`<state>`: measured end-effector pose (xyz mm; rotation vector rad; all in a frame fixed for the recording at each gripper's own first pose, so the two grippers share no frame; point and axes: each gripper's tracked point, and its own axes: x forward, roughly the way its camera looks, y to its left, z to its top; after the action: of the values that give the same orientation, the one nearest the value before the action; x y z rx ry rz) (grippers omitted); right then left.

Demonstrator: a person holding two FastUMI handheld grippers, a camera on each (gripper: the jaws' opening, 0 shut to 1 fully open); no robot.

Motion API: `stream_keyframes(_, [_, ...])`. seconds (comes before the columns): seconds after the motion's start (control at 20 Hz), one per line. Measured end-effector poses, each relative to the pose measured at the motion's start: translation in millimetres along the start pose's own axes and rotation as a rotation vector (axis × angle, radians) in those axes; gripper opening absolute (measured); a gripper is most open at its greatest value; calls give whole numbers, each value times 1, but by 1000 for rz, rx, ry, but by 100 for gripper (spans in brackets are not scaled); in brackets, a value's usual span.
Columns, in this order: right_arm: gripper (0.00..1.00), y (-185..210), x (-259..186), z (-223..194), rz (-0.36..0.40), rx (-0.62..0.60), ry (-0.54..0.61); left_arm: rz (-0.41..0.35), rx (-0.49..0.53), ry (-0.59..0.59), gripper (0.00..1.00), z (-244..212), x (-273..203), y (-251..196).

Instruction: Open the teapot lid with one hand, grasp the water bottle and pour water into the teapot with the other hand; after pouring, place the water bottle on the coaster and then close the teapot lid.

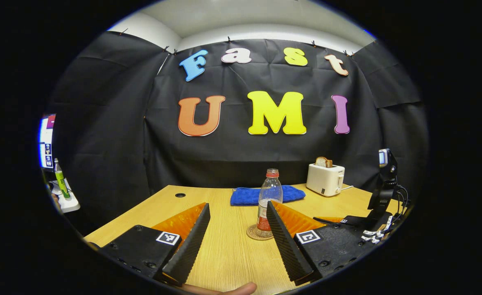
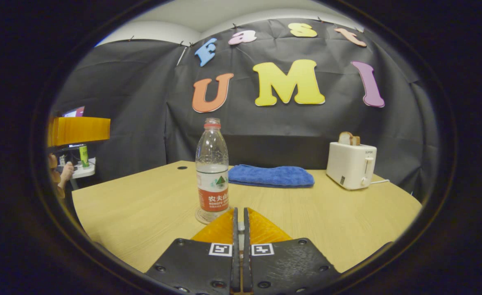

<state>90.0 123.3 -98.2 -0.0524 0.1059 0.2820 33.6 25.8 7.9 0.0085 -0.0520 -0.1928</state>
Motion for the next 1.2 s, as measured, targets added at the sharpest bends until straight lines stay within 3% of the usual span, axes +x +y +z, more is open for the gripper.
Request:
stream_keyframes(0.25, [6, 2, -9, 6, 5, -9, -16, -11, -3, 14, 87, -3, 1, -2])
stream_keyframes(0.5, [39, -3, -27, 20, -20, -11, -46, -9, -1, 25, 87, -5, 1, -4])
stream_keyframes(0.65, [51, -9, -41, 33, -28, 3, -61, -15, 4, 17, 87, -1, -1, -8])
stream_keyframes(0.85, [88, -21, -60, 52, -51, 19, -81, -17, 12, 2, 88, 6, -5, -12])
stream_keyframes(1.2, [95, -64, -98, 78, -119, 28, -85, -3, 15, -17, 87, 17, -15, -12])
